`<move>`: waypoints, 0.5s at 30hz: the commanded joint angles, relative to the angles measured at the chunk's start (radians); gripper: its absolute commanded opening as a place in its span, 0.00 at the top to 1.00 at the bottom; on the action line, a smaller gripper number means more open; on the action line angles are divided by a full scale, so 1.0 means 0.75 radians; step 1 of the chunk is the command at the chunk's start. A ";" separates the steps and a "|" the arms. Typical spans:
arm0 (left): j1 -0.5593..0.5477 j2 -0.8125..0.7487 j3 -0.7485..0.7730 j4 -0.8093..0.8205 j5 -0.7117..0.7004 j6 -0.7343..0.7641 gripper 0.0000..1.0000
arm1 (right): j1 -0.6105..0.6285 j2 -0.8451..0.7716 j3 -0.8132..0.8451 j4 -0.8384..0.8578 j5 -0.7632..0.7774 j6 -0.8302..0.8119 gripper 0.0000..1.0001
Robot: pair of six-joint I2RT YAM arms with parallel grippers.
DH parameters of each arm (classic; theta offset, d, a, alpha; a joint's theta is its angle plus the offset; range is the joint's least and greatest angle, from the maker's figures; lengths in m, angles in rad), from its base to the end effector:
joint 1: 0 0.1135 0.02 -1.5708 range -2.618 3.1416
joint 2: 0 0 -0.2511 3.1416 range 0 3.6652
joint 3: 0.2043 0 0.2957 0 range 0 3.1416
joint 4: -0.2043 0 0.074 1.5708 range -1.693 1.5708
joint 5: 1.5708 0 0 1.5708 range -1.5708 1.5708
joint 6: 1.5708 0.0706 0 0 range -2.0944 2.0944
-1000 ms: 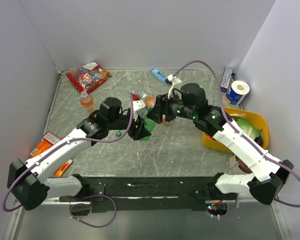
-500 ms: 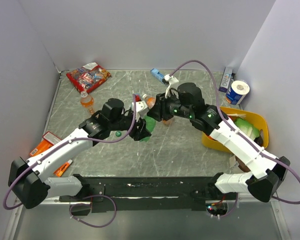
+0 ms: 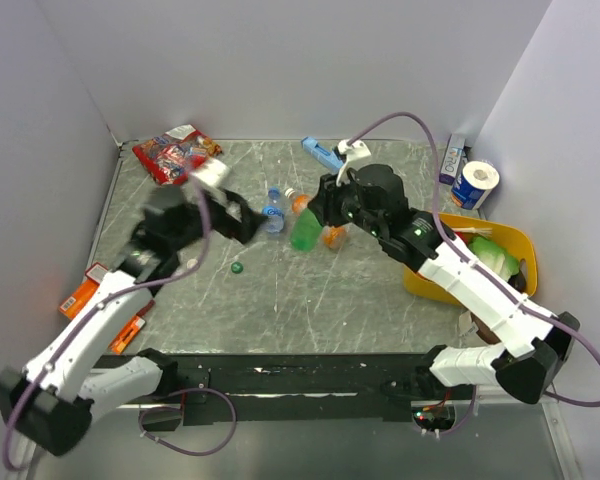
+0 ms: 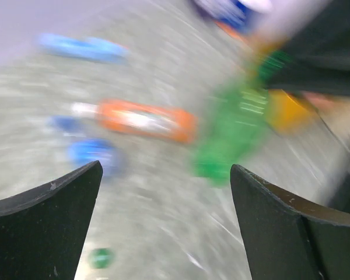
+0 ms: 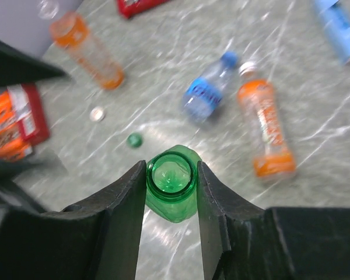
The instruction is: Unscrew the bottle caps
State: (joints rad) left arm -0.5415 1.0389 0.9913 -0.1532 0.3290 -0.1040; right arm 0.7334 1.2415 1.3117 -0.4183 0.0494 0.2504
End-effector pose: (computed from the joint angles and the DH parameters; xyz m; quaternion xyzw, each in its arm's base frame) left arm 0.2648 -0.1859 0.3480 0.2669 0.7233 -0.3182 0.5517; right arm 0.2692 0.2379 0.3820 -0.1820 0.7983 0.2532 0.5153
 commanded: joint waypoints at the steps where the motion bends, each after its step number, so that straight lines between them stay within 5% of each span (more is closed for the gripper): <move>1: 0.347 -0.146 -0.029 0.184 -0.115 -0.203 0.04 | 0.063 0.109 0.118 0.199 0.214 -0.099 1.00; 7: 0.519 -0.205 -0.021 0.100 -0.658 -0.195 0.04 | 0.186 0.439 0.351 0.281 0.296 -0.178 1.00; 15: 0.528 -0.242 -0.037 0.106 -0.829 -0.209 0.04 | 0.288 0.849 0.644 0.378 0.341 -0.270 1.00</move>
State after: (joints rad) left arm -0.1528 0.8783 0.9665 -0.0898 -0.1844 -0.2348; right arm 0.9184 1.7752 1.6650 -0.2134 0.2485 0.1059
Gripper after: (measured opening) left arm 0.963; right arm 0.429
